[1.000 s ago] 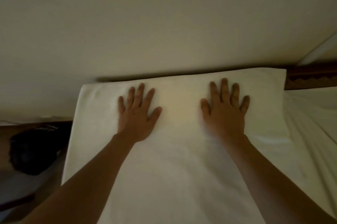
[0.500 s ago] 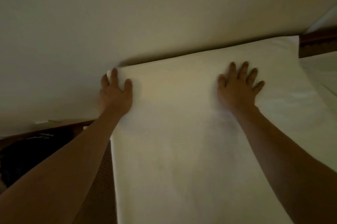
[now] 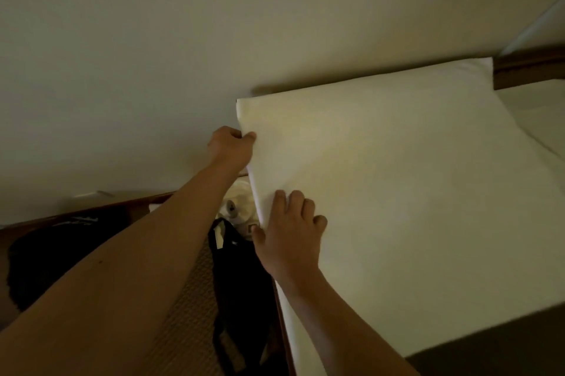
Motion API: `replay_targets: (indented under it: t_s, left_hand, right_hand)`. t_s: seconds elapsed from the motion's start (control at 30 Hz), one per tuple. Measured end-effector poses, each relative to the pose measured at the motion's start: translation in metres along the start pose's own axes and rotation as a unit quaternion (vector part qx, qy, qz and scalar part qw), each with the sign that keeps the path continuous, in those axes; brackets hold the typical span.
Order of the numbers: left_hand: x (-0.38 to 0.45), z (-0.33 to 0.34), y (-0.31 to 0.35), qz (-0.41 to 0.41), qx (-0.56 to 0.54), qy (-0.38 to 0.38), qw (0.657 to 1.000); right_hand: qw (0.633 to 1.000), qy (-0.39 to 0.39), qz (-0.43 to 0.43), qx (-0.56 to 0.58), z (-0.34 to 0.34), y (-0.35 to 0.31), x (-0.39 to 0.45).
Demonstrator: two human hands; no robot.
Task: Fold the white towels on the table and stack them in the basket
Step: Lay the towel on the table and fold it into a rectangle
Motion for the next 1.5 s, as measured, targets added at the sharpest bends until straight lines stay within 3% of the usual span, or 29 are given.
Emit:
replay_targets:
  t_s: [0.1, 0.27, 0.43, 0.63, 0.77, 1.03, 1.23, 1.33, 1.43, 1.5]
  left_hand:
    - [-0.002, -0.005, 0.005, -0.035, -0.104, -0.027, 0.994]
    - [-0.012, -0.019, 0.015, -0.052, -0.207, -0.036, 0.976]
    - [-0.020, -0.039, 0.025, -0.044, -0.218, -0.019, 0.975]
    - [-0.030, -0.070, 0.031, -0.021, -0.184, 0.049, 0.981]
    - [-0.045, -0.060, 0.060, 0.017, -0.191, 0.034, 0.981]
    - [-0.100, 0.067, 0.152, 0.069, -0.204, -0.062, 0.975]
    - [-0.135, 0.216, 0.231, 0.104, -0.210, -0.104, 0.967]
    - [-0.136, 0.297, 0.256, 0.064, -0.229, -0.148, 0.960]
    - [-0.131, 0.345, 0.247, 0.008, -0.158, -0.213, 0.964]
    - [-0.117, 0.344, 0.229, 0.045, -0.052, -0.179, 0.982]
  right_hand:
    - [1.000, -0.008, 0.010, -0.010, -0.013, -0.007, 0.006]
    - [0.994, -0.068, 0.014, 0.086, -0.027, -0.014, 0.002]
    - [0.960, -0.110, 0.039, 0.256, -0.036, -0.011, -0.006]
    - [0.910, -0.161, 0.048, 0.378, -0.064, -0.025, -0.008]
    - [0.891, -0.107, 0.077, 0.435, -0.082, -0.003, -0.009]
    - [0.874, 0.061, 0.198, 0.439, -0.115, 0.144, 0.014]
    - [0.867, 0.116, 0.249, 0.417, -0.134, 0.300, 0.056]
    - [0.856, 0.141, 0.289, 0.405, -0.118, 0.383, 0.094]
    - [0.872, 0.064, 0.327, 0.357, -0.079, 0.441, 0.132]
    - [0.892, -0.009, 0.318, 0.322, -0.058, 0.461, 0.146]
Point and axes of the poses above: each hand's wrist, its own x-axis towards the middle knuckle, its own z-axis out of the palm, y = z × x, the point moved 2 cm from there along x, towards the middle knuckle, and after that the axes turned 10 degrees about -x, right-handed, at the moved point
